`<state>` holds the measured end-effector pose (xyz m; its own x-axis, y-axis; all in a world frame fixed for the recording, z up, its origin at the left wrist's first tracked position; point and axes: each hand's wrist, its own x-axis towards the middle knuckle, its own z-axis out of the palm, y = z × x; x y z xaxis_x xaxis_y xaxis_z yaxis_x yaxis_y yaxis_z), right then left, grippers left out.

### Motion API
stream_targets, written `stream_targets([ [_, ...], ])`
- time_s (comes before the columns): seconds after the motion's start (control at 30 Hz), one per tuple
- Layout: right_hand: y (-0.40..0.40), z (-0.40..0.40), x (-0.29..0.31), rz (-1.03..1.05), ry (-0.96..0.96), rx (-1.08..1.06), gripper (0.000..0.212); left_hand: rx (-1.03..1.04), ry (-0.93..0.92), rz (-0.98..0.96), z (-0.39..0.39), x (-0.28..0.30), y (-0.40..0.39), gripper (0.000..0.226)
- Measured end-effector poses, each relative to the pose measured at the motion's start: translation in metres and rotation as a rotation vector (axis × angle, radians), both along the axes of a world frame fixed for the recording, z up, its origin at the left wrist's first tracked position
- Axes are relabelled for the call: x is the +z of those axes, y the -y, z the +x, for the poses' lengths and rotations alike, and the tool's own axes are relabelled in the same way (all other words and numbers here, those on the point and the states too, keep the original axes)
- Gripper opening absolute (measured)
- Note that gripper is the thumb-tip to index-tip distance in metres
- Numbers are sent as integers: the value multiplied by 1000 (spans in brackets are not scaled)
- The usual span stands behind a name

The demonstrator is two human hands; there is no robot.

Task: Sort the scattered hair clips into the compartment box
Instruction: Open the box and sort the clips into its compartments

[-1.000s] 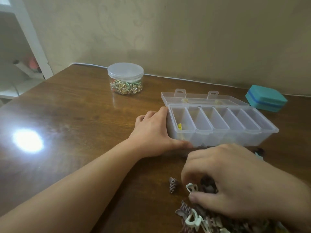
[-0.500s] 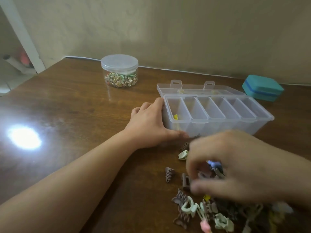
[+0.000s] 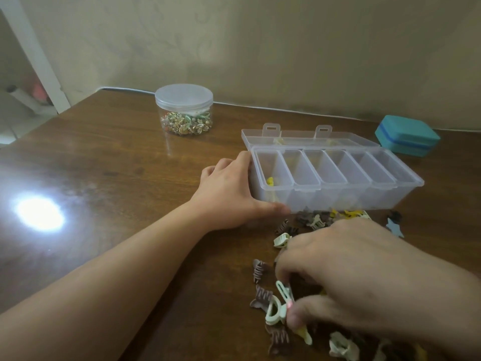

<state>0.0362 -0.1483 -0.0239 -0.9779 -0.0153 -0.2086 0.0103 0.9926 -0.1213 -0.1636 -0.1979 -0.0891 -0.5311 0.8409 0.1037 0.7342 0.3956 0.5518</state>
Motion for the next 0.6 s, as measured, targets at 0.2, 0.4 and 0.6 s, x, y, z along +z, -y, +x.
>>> stream_targets([
  [0.2,1,-4,11,-65,-134,-29,29,8,-5,4,1,1,0,104],
  [0.4,-13,-10,22,-403,-312,-159,17,-24,79,24,0,6,4,101],
  [0.6,-43,-32,4,-509,-806,-452,15,-59,55,7,-1,4,3,106],
])
